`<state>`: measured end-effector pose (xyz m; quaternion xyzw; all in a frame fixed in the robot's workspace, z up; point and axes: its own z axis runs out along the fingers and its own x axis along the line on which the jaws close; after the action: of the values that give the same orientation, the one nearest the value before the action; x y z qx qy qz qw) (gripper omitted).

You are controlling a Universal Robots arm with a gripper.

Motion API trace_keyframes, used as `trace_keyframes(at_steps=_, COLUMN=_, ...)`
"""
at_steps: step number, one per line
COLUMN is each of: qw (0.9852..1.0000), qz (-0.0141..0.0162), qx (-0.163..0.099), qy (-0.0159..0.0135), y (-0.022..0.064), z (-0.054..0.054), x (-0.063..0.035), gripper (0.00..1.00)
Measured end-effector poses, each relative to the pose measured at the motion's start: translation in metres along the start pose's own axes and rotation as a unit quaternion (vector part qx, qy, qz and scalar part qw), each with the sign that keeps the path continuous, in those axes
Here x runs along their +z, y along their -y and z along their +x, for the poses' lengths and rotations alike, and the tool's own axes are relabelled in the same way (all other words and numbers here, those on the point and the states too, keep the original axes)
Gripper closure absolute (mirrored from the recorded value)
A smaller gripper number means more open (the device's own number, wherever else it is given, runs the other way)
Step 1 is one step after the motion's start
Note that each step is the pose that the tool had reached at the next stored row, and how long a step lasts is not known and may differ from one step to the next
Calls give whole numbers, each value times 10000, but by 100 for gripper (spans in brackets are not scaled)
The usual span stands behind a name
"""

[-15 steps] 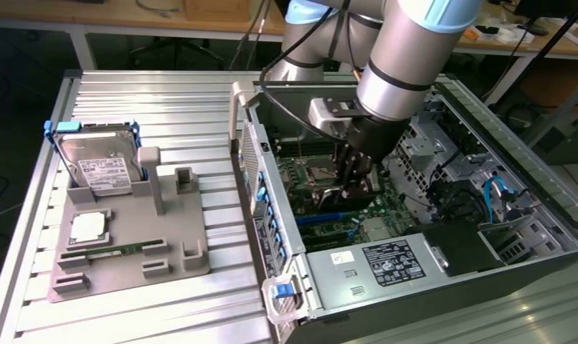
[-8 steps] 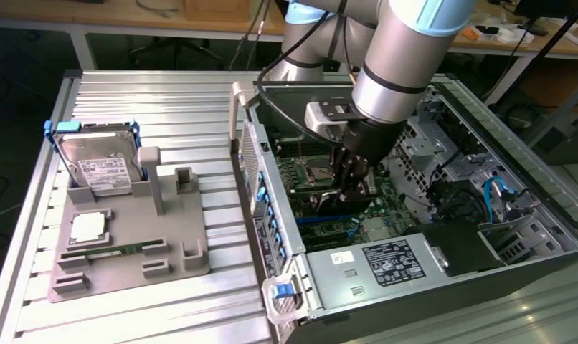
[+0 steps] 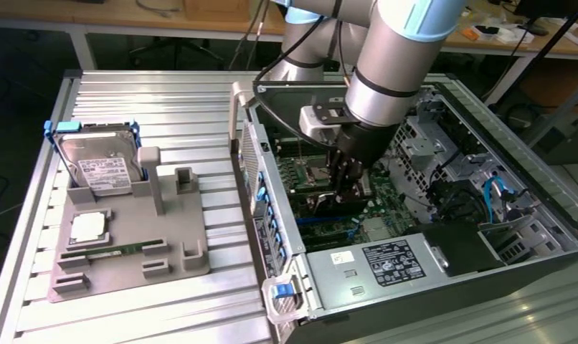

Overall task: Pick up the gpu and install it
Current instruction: 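Insert the gpu into the slot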

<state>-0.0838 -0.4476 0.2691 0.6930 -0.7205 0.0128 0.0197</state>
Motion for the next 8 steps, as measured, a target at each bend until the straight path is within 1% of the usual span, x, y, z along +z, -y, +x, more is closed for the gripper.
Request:
trace_keyframes(at_steps=5, qw=10000, qz=40, qx=2, qy=0, y=-31, z=-13, x=45, gripper=73)
trace_keyframes(at_steps=8, qw=10000, qz=49, qx=2, qy=1, y=-52, z=-26, x=55, gripper=73)
